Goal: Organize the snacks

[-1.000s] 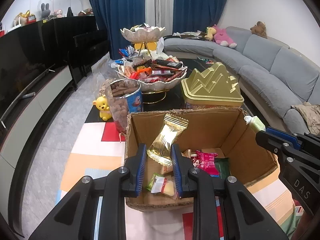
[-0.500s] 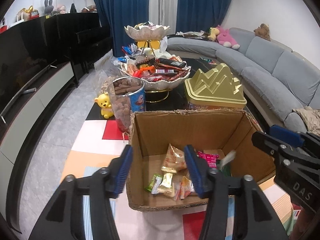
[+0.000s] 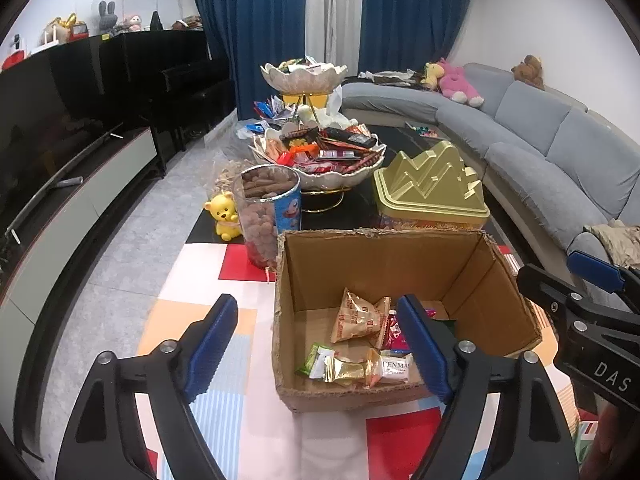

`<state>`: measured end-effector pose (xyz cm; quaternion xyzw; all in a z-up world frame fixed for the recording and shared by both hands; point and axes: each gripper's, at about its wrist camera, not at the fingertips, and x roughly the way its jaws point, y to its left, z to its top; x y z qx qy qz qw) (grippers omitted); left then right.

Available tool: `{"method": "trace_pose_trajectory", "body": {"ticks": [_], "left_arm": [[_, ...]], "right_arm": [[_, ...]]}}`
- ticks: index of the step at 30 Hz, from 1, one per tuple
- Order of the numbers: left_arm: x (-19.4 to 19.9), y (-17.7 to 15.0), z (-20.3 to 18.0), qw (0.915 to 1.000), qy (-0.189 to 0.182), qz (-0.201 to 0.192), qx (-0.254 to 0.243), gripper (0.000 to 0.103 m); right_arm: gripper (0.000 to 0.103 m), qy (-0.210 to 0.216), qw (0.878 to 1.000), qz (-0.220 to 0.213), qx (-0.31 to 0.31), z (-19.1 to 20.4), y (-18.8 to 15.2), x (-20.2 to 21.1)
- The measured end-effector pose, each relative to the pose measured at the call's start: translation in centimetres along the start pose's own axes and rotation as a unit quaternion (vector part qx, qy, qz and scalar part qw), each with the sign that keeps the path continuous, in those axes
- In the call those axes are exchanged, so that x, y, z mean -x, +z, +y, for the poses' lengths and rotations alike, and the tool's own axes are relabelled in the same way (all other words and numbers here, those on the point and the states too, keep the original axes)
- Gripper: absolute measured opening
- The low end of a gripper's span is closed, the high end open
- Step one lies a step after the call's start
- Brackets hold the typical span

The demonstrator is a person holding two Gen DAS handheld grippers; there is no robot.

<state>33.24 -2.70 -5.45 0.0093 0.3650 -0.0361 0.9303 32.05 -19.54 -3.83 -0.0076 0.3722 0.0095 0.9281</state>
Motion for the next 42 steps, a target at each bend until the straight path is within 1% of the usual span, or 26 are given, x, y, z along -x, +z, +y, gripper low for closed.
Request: {"method": "trace_pose_trajectory", "body": {"ticks": [11,17,32,38,42], "left_arm": [[4.3,-0.8,-0.1,0.9997,0.001,-0.023,-0.005,0.084],[7.3,-1.8,-0.3,0.9993,0.000,-0.037,-0.010,0.086],[13.0,-6.0,-0.8,0.9987,0.006,-0.046,-0.022,0.088],[15.1,-7.8,-0.6,0.9986,0.012,-0.050,-0.013,0.088],[16.1,-8.9,-0.8,0.9985,0.015,-0.050,-0.015,0.088]], "right_arm": [[0.073,-0.002,1.000,-0.020,-0.002,0.0,-0.7,3.7],[0.073,-0.002,0.999,-0.033,-0.003,0.0,-1.9,6.6],[0.073,-0.005,0.999,-0.049,-0.003,0.0,-6.9,12.0],[0.073,-0.010,0.998,-0.055,-0.005,0.0,-8.6,13.9],[0.073,-0.012,0.998,-0.059,-0.006,-0.1,-9.7,15.3]]}}
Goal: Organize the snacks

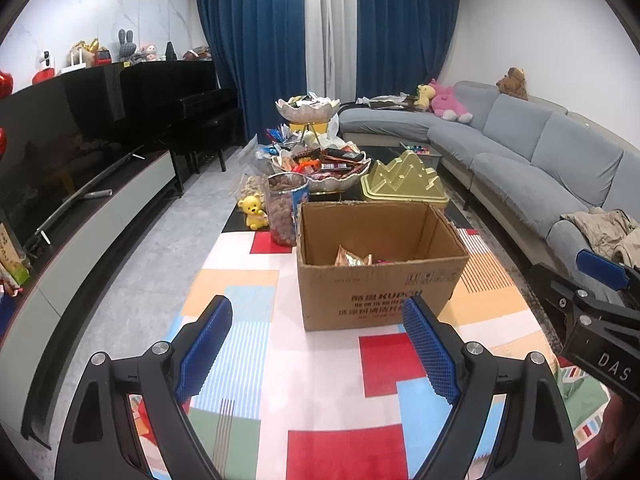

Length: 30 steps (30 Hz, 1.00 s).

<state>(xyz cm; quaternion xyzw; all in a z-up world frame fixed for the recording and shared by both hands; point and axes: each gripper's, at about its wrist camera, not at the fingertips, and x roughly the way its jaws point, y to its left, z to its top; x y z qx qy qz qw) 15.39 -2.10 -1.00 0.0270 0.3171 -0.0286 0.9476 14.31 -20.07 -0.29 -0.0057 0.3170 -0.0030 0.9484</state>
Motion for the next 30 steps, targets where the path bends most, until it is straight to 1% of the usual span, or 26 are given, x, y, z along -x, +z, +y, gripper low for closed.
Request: {"method": "trace_pose_trajectory", "body": {"ticks": [6,11,16,18,24,28,30], "left_arm": [[2.1,-2.1,-0.1,1.0000,0.004,0.001,-0.003,0.088],[3.5,-3.9,-0.1,0.9998,0.006,0.011,0.014,0.088],[4.6,-5.2,-0.1,0.9996,0.015,0.013,0.020,0.088],[5.4,-5.9,0.0,0.9993,0.019,0.013,0.028,0.092],[7.1,-7.6,-0.4,0.9993,0.018,0.016,0.028,0.092],[8.8,-8.7,-0.3,0.9991,0.026,0.013,0.030,0.092],[9.4,-9.2,-0.1,0.9989,0.030,0.013,0.033,0.094]], "right_arm": [[0.073,-0.001,1.000,-0.003,0.000,-0.1,-1.5,1.8],[0.073,-0.001,1.000,0.008,-0.014,-0.3,-2.9,2.8],[0.073,-0.005,1.000,0.010,-0.020,-0.6,-4.5,4.3],[0.073,-0.006,1.000,0.009,-0.018,-0.6,-5.4,5.1],[0.077,-0.001,1.000,0.016,-0.009,-0.7,-7.3,6.8],[0.077,-0.010,1.000,0.015,-0.005,-0.9,-8.1,7.9],[0.078,-0.018,1.000,0.014,0.002,-0.9,-8.3,8.4]]}}
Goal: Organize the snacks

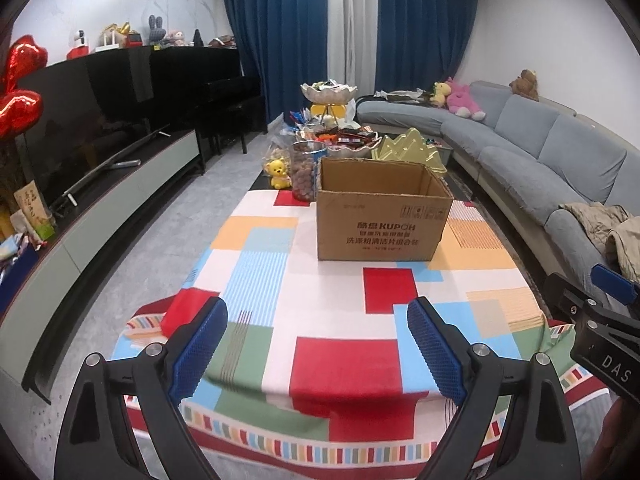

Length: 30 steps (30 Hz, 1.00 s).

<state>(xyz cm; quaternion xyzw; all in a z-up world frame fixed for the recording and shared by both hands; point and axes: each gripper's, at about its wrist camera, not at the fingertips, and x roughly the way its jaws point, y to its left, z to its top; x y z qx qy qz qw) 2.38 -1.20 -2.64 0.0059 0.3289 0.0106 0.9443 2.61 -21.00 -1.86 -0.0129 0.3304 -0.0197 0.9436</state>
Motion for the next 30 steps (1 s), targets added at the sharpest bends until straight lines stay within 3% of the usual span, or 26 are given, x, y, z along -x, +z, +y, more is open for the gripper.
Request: {"method": "trace_pose_trajectory", "body": {"ticks": [12,30], "left_arm": [[2.7,-0.5,0.6,0.9993,0.015,-0.034,0.008,0.098],[3.0,-0.6,0.8,0.9992,0.016,-0.035,0.006,0.098]], "right_arm": [[0.084,-0.016,0.999,-0.038,-0.001,-0.4,-0.3,3.0],[0.084,-0.013,0.999,-0.036,-0.003,-0.4,-0.3,3.0]]}}
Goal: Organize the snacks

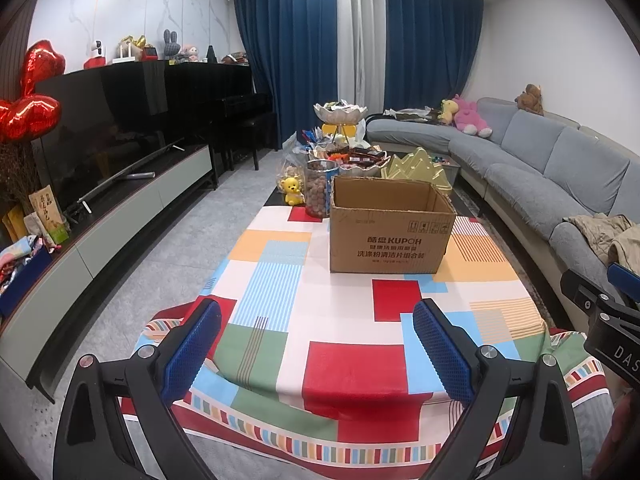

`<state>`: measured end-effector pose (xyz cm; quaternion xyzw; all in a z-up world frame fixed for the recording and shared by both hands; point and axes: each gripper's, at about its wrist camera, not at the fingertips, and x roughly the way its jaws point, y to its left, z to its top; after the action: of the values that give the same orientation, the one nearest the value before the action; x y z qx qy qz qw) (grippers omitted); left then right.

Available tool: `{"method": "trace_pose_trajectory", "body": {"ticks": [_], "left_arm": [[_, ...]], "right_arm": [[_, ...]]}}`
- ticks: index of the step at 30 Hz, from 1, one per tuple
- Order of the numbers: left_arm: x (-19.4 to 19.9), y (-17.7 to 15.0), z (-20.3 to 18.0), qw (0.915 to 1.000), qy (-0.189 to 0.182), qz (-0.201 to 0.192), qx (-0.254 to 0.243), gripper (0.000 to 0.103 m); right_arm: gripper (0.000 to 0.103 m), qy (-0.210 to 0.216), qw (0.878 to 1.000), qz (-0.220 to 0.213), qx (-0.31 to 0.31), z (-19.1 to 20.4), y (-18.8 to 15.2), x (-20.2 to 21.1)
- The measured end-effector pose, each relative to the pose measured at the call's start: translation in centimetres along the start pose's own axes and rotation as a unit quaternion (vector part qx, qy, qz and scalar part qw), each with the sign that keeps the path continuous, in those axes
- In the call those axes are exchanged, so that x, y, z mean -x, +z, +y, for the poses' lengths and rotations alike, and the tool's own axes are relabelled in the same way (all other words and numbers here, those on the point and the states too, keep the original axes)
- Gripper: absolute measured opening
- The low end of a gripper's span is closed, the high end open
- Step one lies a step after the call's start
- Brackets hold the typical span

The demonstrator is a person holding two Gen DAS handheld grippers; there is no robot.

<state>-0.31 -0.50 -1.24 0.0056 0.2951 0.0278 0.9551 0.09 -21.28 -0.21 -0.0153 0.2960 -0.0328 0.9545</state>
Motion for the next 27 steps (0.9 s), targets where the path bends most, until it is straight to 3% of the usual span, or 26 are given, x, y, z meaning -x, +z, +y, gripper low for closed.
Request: {"method": "trace_pose_trajectory", "body": {"ticks": [27], "left_arm": [[0.17,0.09,-0.34,1.0000,-0.002,-0.002,-0.004,0.098]], "right_arm": [[0.084,0.000,1.000,-0.002,-0.004,-0.07,0.13,0.14]]}}
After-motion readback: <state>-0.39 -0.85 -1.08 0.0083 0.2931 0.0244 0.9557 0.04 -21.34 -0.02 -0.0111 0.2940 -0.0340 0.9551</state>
